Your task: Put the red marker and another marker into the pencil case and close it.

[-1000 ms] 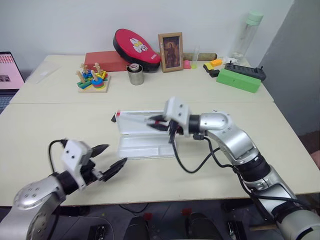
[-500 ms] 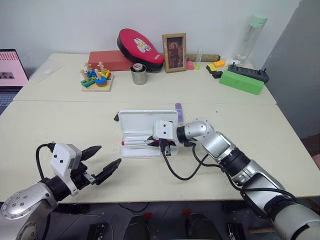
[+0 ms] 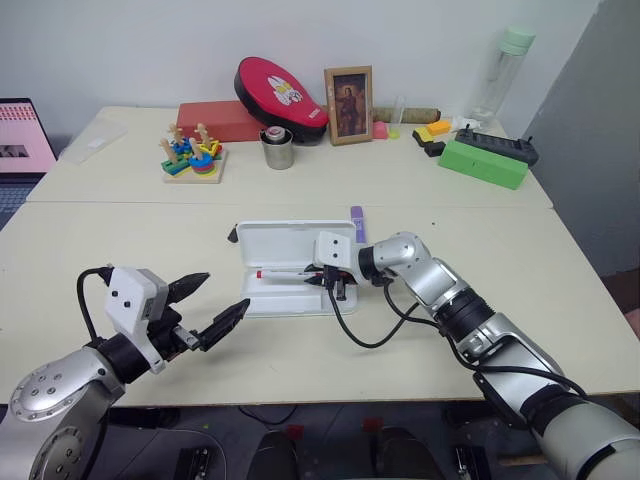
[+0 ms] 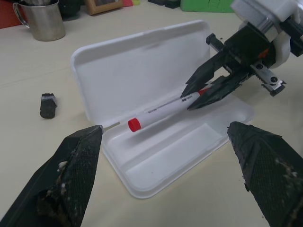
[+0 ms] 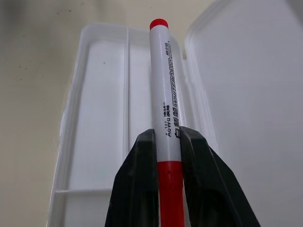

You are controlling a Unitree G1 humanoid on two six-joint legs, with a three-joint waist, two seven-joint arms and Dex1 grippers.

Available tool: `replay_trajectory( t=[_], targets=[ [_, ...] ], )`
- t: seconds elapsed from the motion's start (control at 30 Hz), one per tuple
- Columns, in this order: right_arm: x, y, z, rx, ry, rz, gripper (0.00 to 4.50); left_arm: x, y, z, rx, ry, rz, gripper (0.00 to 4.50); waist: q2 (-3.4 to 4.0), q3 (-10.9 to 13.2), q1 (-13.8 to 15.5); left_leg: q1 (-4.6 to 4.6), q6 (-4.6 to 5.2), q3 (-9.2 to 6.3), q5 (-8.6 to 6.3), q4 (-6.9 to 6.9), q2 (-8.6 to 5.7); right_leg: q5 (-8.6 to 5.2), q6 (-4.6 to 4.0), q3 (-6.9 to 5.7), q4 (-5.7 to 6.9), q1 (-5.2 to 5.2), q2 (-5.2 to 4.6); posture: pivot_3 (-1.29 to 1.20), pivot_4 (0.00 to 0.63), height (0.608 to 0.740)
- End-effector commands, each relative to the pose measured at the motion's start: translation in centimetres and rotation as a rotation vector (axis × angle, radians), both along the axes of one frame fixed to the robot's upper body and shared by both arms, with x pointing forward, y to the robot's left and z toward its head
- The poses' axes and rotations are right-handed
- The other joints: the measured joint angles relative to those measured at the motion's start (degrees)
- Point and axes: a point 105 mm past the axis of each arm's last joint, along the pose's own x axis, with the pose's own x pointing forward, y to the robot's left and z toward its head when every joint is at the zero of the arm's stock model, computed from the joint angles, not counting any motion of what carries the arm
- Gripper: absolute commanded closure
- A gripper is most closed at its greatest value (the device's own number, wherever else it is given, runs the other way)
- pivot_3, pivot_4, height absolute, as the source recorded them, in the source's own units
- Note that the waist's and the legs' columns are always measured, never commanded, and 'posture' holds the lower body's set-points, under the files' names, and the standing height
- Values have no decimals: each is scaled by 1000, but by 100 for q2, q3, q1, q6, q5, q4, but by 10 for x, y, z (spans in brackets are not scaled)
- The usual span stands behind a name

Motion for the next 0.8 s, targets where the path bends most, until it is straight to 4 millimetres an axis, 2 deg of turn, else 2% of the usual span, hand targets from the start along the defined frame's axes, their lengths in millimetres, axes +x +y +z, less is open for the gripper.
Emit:
replay_trajectory(
  t=[0.03, 0.3, 0.43, 0.53, 0.63, 0.7, 0.8],
  targets=[
    [0, 3, 19, 35, -43, 29, 2776, 1, -6, 8, 8, -26, -25, 0, 0, 0, -3, 0, 0, 0, 0, 0, 0, 0, 0, 0, 0, 0, 0, 0, 150, 740],
    [-8, 1, 36, 80, -36, 64, 979, 7, -11, 13, 2, -37, -49, 0, 2, 1, 5, 0, 0, 0, 0, 0, 0, 0, 0, -1, 1, 1, 0, 0, 150, 740],
    [-22, -1, 74, 214, -2, 96, 100, 15, -15, 18, 4, -38, -73, 0, 3, 2, 19, -2, 0, -1, 0, 0, 0, 0, 0, -1, 1, 1, 0, 0, 150, 740],
    [-23, -9, 113, 361, 25, 61, 44, 30, -19, 30, -24, -53, -87, 0, 5, 3, 47, -3, 0, -3, 0, 0, -1, 0, 0, -3, 2, 2, 0, 0, 150, 740],
    [-2, -25, 142, 493, 52, -85, 44, 51, -27, 40, 13, -62, -130, 0, 1, 5, 80, -2, 0, -7, 0, 2, -1, 0, 2, -6, 3, 7, 1, 0, 150, 740],
    [20, -38, 146, 526, 51, -212, 44, 65, -32, 45, 30, -59, -149, 0, 2, 5, 66, -5, -1, -14, 2, 8, -3, 3, 6, -11, 3, 6, 3, 0, 150, 740],
    [66, -68, 138, 539, 38, -515, 44, 82, -45, 50, 40, -42, -194, 0, -9, -2, 56, 0, -1, -7, 2, 9, -4, 5, 9, -5, -3, 8, 2, 0, 150, 740]
  ],
)
